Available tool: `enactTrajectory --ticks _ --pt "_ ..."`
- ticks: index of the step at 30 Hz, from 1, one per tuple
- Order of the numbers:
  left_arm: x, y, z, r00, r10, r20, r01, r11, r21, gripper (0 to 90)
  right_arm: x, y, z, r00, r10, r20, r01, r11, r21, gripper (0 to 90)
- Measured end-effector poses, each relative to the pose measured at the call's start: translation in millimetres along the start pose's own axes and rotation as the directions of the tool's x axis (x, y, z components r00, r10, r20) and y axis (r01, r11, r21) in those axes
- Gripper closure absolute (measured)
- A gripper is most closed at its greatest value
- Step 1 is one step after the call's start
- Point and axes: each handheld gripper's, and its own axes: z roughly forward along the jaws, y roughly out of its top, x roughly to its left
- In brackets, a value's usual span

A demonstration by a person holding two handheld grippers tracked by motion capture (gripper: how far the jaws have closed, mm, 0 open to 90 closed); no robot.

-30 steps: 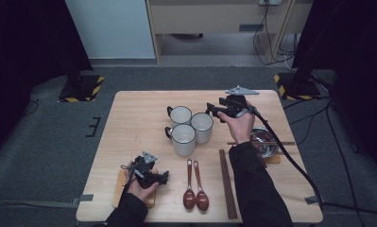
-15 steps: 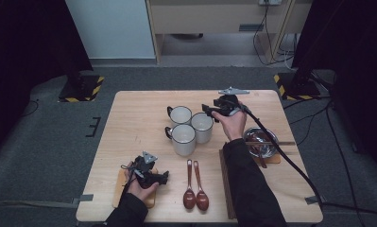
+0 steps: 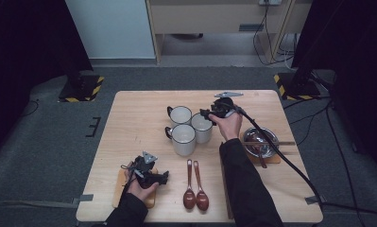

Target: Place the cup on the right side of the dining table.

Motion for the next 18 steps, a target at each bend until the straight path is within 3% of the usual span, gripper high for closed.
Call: enactTrajectory --ticks 18 --pt "0.1 0.0 0.0 1.0 0.001 0.0 -0.001 1.0 0.0 0.0 -6.2 -13.1 20.6 0.9997 0.006 0.024 -0.009 0.991 0.13 45.7"
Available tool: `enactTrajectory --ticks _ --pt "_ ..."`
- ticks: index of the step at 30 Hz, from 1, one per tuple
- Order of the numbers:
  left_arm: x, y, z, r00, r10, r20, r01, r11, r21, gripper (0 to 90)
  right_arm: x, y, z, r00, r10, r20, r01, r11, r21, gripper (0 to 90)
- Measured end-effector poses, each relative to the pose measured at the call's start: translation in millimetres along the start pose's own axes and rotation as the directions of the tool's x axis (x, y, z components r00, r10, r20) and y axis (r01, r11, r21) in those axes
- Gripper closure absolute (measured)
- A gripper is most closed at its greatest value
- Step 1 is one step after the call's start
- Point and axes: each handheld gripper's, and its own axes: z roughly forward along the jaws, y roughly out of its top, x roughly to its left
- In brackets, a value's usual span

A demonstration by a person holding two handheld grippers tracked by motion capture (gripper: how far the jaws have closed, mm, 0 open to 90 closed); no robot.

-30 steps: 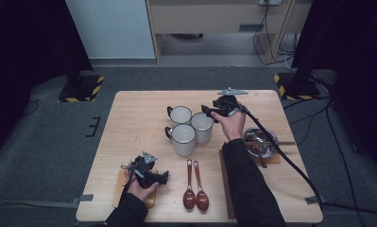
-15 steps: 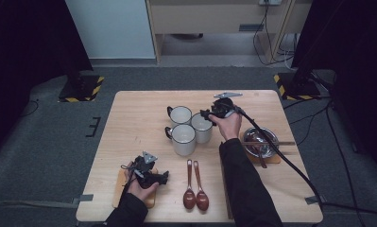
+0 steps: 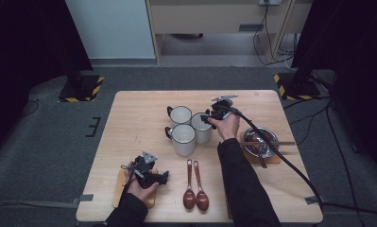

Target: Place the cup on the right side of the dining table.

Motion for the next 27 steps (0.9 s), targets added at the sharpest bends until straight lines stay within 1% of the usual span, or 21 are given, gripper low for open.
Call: enactTrajectory --ticks 8,17,18,22,26,27 --pt "-0.2 0.0 0.1 1.0 -0.003 0.001 0.003 1.0 -0.002 0.0 -3.3 -5.3 7.9 0.9999 0.017 0.0 -0.017 0.998 0.054 49.2" --pt "-0.1 0.0 0.1 1.0 -0.002 0.0 0.002 1.0 -0.001 0.0 -6.5 -9.0 13.7 0.9992 0.038 0.01 -0.039 0.993 0.111 54.6" --pt "-0.1 0.0 0.1 1.0 -0.002 0.0 0.002 1.0 -0.001 0.0 -6.2 -9.5 14.7 0.999 0.045 0.009 -0.045 0.992 0.121 55.5" --pt "-0.1 0.0 0.1 1.0 -0.002 0.0 0.002 1.0 -0.001 0.0 -7.6 -10.7 17.7 0.9988 0.049 0.01 -0.049 0.988 0.145 60.7" --pt "-0.1 0.0 0.1 1.0 -0.002 0.0 0.002 1.0 -0.001 0.0 -10.1 -11.1 19.9 0.9985 0.052 0.018 -0.054 0.986 0.158 65.8" --pt "-0.1 0.0 0.1 1.0 -0.002 0.0 0.002 1.0 -0.001 0.0 -10.6 -11.2 20.4 0.9978 0.064 0.018 -0.066 0.985 0.157 66.2"
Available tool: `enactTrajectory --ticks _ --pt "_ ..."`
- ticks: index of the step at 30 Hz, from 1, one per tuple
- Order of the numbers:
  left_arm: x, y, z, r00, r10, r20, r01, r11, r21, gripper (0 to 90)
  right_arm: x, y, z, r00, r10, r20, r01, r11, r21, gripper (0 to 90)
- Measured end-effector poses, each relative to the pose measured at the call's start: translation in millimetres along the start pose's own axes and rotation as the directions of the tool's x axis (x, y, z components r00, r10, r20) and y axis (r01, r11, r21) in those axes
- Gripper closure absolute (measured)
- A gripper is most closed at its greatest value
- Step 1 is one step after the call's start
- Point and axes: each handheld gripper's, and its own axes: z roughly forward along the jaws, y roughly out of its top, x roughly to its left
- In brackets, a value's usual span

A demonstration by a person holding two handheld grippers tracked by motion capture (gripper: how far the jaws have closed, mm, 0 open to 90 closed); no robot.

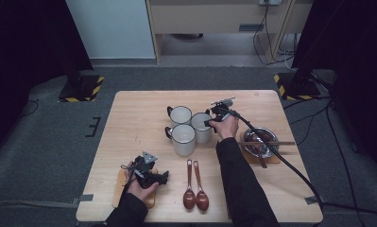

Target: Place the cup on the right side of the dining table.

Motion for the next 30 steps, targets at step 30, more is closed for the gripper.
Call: enactTrajectory --ticks 30 --pt "0.0 0.0 0.0 1.0 0.0 0.0 0.0 1.0 0.0 0.0 -14.6 0.1 -3.1 0.9996 0.02 0.023 -0.02 1.0 0.004 81.2"
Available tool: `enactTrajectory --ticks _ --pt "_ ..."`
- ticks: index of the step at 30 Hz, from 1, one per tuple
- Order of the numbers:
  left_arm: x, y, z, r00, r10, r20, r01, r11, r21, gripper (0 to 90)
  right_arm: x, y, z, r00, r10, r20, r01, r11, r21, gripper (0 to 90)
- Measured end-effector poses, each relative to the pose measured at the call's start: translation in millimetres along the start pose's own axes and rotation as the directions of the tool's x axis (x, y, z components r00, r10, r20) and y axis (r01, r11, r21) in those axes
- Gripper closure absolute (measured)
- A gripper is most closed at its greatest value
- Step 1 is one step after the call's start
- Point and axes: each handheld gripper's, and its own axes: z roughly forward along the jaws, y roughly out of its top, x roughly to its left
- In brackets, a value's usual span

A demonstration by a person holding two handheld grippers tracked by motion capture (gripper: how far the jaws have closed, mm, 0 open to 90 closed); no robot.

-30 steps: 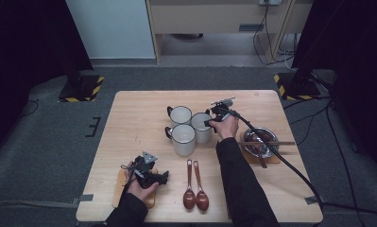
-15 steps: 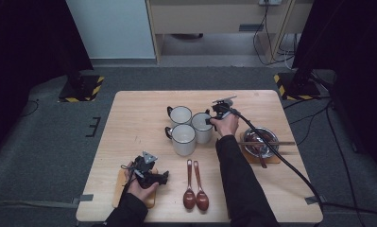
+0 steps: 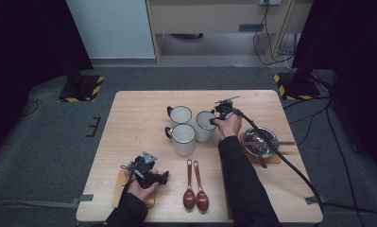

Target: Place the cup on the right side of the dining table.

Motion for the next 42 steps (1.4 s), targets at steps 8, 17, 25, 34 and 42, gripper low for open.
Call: enactTrajectory --ticks 8,17,25,34,42 --pt "0.0 0.0 0.0 1.0 0.0 0.0 0.0 1.0 0.0 0.0 -4.7 -4.4 -6.8 0.9998 0.019 -0.01 -0.019 1.0 -0.018 81.3" --pt "0.0 0.0 0.0 1.0 0.0 0.0 0.0 1.0 0.0 0.0 -6.7 2.5 -30.5 0.9997 0.016 -0.02 -0.018 0.995 -0.101 81.3" --pt "0.0 0.0 0.0 1.0 0.0 0.0 0.0 1.0 0.0 0.0 -13.6 9.9 -48.1 0.9996 0.028 -0.009 -0.03 0.985 -0.172 81.3" --pt "0.0 0.0 0.0 1.0 0.0 0.0 0.0 1.0 0.0 0.0 -29.5 11.7 -58.9 0.9988 0.047 0.014 -0.043 0.98 -0.193 81.3" --pt "0.0 0.0 0.0 1.0 0.0 0.0 0.0 1.0 0.0 0.0 -52.6 3.1 -60.9 0.9966 0.067 0.049 -0.057 0.982 -0.177 81.4"
